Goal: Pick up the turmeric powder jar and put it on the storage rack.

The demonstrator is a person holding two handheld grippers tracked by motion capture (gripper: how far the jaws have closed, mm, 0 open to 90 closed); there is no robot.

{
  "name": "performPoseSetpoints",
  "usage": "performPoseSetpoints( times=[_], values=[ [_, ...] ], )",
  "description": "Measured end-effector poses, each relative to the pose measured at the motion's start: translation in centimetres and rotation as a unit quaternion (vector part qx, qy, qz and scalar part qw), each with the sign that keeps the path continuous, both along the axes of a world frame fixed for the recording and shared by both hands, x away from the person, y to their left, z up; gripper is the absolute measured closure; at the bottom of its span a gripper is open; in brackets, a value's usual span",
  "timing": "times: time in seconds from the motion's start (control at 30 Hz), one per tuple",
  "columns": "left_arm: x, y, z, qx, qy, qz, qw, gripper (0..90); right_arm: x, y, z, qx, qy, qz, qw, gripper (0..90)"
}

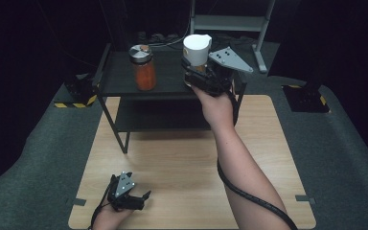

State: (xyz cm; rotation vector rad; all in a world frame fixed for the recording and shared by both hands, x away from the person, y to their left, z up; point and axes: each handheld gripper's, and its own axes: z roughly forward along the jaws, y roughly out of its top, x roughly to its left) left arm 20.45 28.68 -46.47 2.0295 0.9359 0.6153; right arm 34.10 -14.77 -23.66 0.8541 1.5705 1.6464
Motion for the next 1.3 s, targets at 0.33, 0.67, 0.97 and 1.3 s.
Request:
performPoseSetpoints(
  times=[0.33, 0.67, 0.97, 1.3],
  values=[
    [0.04, -0.04, 0.02, 0.001, 0.001, -0.001, 1.0000, 0.5, 0.38, -0.30, -0.47, 0.007, -0.001, 0.003, 1.0000, 29.5],
    [0.07, -0.06, 0.05, 0.002, 0.002, -0.002, 1.0000, 0.5, 0.38, -0.24, -0.31, 0.004, 0.002, 0.003, 1.0000, 29.5],
    [0.05, -0.04, 0.01, 0.000, 0.002, -0.001, 1.0000, 0.5, 0.40, -0.28, -0.10, -0.001, 0.015, 0.000, 0.9999, 24.8],
    [0.05, -0.10, 0.05, 0.003, 0.001, -0.001, 1.0000, 0.5, -0.03, -0.31, -0.06, 0.001, 0.023, 0.002, 0.9997, 4.5]
  ],
)
